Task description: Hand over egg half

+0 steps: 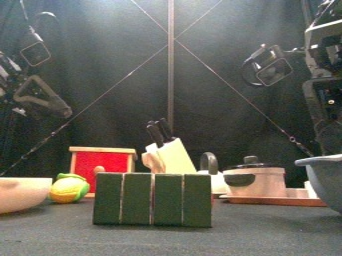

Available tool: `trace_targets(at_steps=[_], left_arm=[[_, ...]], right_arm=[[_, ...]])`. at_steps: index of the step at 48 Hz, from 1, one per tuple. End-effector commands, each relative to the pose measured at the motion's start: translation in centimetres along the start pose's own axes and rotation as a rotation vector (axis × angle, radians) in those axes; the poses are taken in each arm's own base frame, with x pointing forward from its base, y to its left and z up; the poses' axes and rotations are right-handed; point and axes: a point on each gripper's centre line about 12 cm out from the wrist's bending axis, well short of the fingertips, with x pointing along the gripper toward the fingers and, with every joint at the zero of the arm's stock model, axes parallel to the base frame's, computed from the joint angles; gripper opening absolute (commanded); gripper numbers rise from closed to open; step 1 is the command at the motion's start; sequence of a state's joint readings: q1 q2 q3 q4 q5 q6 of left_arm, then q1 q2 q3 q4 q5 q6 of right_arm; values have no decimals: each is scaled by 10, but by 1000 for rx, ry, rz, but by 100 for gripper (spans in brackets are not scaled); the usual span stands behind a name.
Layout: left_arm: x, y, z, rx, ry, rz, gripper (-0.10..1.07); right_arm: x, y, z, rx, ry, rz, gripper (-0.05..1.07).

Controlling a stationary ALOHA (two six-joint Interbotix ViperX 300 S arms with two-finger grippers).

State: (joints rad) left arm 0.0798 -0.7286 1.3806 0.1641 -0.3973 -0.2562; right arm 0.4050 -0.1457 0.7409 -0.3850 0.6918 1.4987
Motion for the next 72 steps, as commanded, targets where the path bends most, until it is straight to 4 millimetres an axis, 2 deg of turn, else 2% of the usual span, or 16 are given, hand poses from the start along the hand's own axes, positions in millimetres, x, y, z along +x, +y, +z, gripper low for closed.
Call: trace_targets(at_steps=[1,6,14,26,39,45,56,63,67,72], left_arm=[[5,-6,25,5,-99,-33,58],[6,-12,42,11,-181,-64,58],[10,-18,87,3,-336,-93,59],[20,-16,110,-138,-393,-75,68],[40,-12,107,-316,-397,-31,89],[60,-21,101,-322,-361,-48,96],[98,-36,92,-233,-337,-106,98],[115,-43,87,-164,-378,-169,98],[120,-44,85,-158,-411,-184,98],[125,-34,80,-173,-445,-162,98]], right_arm=[[-13,3,18,-35,-83,48,69],[-20,2,38,-130,-201,68,69],[-35,4,74,-272,-394,120,69],[-48,10,107,-473,-591,139,69],[-64,19,135,-618,-748,113,69],[-72,26,143,-679,-810,104,69],[-80,43,152,-740,-875,103,68],[-80,48,155,-767,-895,97,68],[-82,50,156,-770,-901,99,68],[-83,50,156,-771,-903,99,68]])
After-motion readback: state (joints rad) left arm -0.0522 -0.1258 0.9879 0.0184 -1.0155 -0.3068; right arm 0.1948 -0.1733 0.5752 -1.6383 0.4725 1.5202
